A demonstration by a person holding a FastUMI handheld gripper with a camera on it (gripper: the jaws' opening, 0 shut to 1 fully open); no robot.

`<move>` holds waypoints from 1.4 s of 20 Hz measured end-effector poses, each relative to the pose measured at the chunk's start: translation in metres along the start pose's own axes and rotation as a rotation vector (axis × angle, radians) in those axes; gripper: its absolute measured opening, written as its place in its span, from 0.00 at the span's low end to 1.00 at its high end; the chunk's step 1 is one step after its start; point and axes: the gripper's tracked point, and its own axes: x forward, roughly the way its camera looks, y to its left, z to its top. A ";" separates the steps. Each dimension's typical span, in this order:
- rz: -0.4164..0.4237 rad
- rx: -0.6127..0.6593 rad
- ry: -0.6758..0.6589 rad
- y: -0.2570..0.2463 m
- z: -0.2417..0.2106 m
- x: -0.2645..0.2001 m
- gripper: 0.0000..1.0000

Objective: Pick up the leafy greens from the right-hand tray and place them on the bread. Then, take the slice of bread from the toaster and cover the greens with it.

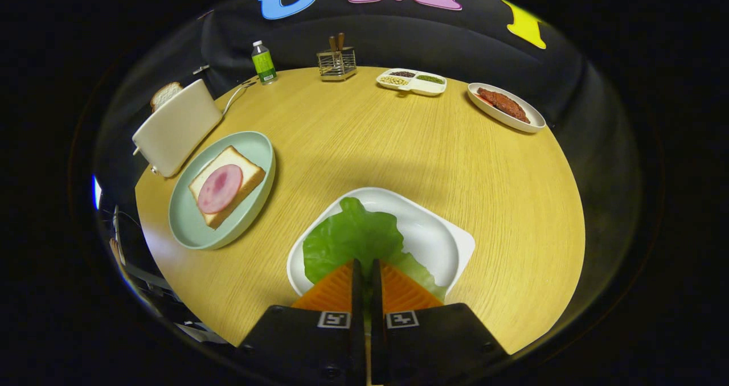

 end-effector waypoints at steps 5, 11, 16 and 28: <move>0.007 0.009 0.008 -0.001 0.007 -0.006 0.07; -0.038 0.073 -0.049 0.002 0.041 -0.044 0.07; -0.039 0.134 -0.131 0.027 0.073 -0.080 0.07; 0.124 0.053 -0.234 0.158 0.139 -0.094 0.07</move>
